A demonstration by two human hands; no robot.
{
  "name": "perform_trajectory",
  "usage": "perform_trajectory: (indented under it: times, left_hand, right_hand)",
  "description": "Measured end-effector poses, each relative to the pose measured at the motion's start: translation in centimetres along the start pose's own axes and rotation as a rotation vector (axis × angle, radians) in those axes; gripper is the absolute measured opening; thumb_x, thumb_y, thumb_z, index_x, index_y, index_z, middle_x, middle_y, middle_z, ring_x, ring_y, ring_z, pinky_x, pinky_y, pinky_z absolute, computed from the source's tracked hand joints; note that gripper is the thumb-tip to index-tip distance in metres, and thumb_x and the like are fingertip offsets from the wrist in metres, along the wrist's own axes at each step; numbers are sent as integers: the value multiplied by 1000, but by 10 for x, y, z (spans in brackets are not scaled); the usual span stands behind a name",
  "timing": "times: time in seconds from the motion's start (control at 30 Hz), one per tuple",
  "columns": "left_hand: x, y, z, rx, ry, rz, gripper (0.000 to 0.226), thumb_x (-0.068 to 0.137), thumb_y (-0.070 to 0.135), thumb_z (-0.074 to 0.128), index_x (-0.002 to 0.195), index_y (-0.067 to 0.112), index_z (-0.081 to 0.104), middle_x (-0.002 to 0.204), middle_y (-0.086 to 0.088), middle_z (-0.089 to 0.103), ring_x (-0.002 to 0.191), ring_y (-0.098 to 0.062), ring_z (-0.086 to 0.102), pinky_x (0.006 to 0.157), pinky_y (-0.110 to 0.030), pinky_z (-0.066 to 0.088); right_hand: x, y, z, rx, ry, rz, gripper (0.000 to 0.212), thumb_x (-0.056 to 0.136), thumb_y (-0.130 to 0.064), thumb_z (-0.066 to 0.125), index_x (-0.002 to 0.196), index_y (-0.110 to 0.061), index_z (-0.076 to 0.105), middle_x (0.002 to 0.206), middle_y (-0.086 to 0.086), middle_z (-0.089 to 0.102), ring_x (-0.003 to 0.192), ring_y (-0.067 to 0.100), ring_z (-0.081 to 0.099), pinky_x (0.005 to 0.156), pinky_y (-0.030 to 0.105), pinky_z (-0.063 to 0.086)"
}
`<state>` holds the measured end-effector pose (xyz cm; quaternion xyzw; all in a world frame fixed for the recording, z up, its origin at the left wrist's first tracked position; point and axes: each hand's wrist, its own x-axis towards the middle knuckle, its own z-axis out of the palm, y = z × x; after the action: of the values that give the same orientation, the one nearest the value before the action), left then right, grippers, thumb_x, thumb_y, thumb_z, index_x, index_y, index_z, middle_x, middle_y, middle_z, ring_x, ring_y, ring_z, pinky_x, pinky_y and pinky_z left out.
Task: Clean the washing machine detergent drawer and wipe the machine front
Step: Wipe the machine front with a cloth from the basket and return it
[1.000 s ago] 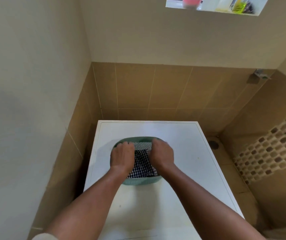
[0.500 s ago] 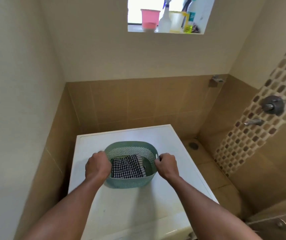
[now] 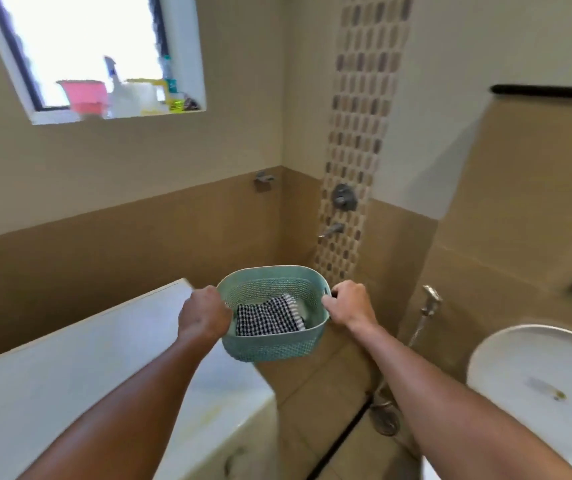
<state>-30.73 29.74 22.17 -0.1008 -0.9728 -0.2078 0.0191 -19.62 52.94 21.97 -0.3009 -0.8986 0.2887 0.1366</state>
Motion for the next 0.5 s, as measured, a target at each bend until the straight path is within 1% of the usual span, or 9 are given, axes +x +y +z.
perform_trajectory:
  times: [0.07,0.13,0.17,0.23,0.3,0.33,0.37,0.43,0.5]
  left_hand:
    - [-8,68,18,-10,-25,83,17,84,10,58,92,4,72,90,-16,72,71,-31,57,62,-31,46]
    - [-18,132,29,-32,-50,162,16,83,9,57,90,5,71,89,-15,71,71,-31,56,63,-32,46]
    - [-25,164,34,-49,-62,202,14,82,9,56,87,6,68,86,-14,68,71,-31,55,63,-32,46]
    - [-39,230,38,-93,-91,296,8,81,9,54,76,10,59,73,-6,58,67,-29,57,60,-30,46]
    - [-50,290,36,-161,-107,391,12,82,9,53,70,10,54,64,-2,51,58,-22,55,49,-24,40]
    - [-54,319,34,-200,-116,439,14,82,9,52,69,8,56,63,-2,53,56,-20,55,45,-23,38]
    - [-58,349,31,-235,-135,491,16,82,9,52,68,6,58,62,-5,57,54,-21,58,44,-22,40]
    - [-65,402,17,-277,-157,591,22,82,8,50,65,4,62,54,-8,62,49,-23,63,43,-23,46]
    - [-70,454,0,-288,-164,690,28,82,6,48,59,1,64,36,-5,58,33,-17,58,35,-20,42]
  right_hand:
    - [0,50,-54,2,67,78,22,76,-18,62,64,-1,70,56,11,60,58,30,57,53,29,37]
    - [-1,92,-106,-5,135,142,21,76,-16,61,60,-4,66,50,5,53,49,22,48,48,27,32]
    - [-3,110,-133,-6,158,172,21,77,-15,60,59,-4,66,49,4,51,46,19,43,45,27,30]
    - [-6,145,-189,-50,214,218,20,81,-12,61,65,-3,69,47,1,46,42,14,37,40,26,27]
    - [-10,173,-243,-107,276,255,23,85,-15,61,71,0,72,48,3,50,45,17,46,39,24,32]
    - [-14,184,-270,-122,304,274,25,86,-17,61,71,-1,73,51,5,55,47,18,52,40,22,36]
    - [-16,194,-298,-135,339,297,26,87,-18,61,70,-2,72,52,5,58,47,18,55,41,20,37]
    - [-21,206,-348,-161,409,330,25,87,-20,62,72,-3,71,55,6,59,48,18,55,42,20,36]
    - [-25,214,-395,-157,477,366,20,84,-16,62,69,-4,68,63,9,59,53,22,53,46,24,36]
